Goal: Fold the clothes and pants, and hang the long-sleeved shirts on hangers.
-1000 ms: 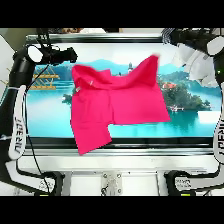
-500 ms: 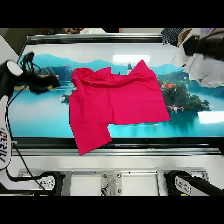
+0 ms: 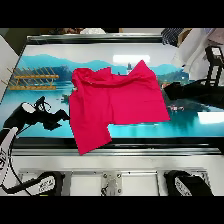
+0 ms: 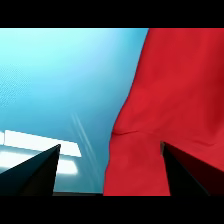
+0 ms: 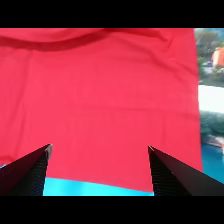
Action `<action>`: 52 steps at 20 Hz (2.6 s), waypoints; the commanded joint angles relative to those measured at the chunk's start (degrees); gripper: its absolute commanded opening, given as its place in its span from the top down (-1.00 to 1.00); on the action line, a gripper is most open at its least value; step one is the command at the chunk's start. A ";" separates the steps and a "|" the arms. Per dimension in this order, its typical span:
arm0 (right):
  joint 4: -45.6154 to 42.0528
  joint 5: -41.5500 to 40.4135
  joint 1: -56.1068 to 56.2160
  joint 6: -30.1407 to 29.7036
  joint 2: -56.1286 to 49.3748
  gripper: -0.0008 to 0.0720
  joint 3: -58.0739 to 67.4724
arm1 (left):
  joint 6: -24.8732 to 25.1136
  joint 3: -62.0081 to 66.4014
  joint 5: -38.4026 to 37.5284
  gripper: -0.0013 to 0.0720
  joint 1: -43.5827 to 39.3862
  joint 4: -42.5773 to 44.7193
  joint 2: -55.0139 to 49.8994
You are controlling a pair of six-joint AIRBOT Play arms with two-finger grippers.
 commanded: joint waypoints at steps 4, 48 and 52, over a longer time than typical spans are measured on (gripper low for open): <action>3.13 0.35 0.48 0.07 1.70 -0.83 -2.51 | 0.83 -3.30 6.93 -0.90 -5.14 -5.60 -1.92; -6.84 -8.46 -5.09 7.98 -4.55 0.94 18.67 | 2.58 37.35 -6.19 0.94 -5.97 5.99 32.28; -6.84 -8.26 -5.09 9.01 4.96 0.94 30.86 | 1.73 51.25 -3.91 0.94 -5.97 6.03 41.88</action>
